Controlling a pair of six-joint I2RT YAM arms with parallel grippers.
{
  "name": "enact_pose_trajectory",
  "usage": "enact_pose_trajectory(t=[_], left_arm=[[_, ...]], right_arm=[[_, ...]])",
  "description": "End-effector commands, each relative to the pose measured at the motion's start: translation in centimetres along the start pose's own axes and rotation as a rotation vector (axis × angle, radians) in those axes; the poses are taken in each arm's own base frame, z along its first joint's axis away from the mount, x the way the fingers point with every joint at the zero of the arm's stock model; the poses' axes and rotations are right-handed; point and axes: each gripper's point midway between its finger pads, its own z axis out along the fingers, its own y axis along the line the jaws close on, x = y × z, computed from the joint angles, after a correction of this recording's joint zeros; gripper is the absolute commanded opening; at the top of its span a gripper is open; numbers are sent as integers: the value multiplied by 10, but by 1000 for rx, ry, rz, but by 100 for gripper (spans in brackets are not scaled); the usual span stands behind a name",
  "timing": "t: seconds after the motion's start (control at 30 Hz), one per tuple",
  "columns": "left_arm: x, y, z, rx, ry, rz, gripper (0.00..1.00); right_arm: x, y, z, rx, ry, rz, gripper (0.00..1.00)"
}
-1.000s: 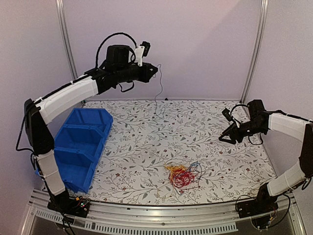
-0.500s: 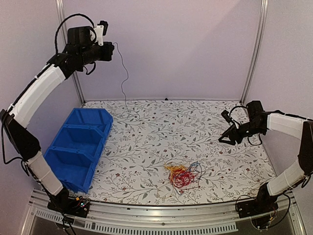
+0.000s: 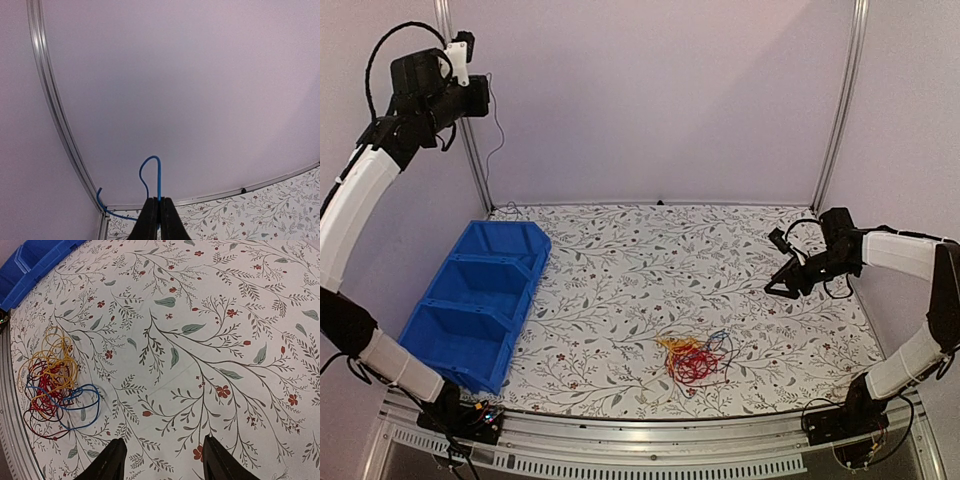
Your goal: Untangle the cables
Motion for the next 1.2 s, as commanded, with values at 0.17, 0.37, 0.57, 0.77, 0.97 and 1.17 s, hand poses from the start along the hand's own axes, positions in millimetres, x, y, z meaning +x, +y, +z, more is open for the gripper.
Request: enact_pose_trajectory(t=[0.17,0.37,0.57,0.77,0.97,1.17], left_arm=[[60,54,3,-129,103,30,0],[121,73,8,-174,223,32,0],[206,87,8,-210,419,30,0],[285,86,6,-189,617,-46,0],[346,77,12,-152,781,-99,0],[388,71,20,-124,902,-150,0]], right_arm=[[6,-1,6,-1,22,-5,56],[7,0,7,-1,26,-6,56],[8,0,7,1,32,-11,57],[8,0,7,5,34,-18,57],[9,1,8,3,40,-21,57],[11,0,9,6,47,-22,57]])
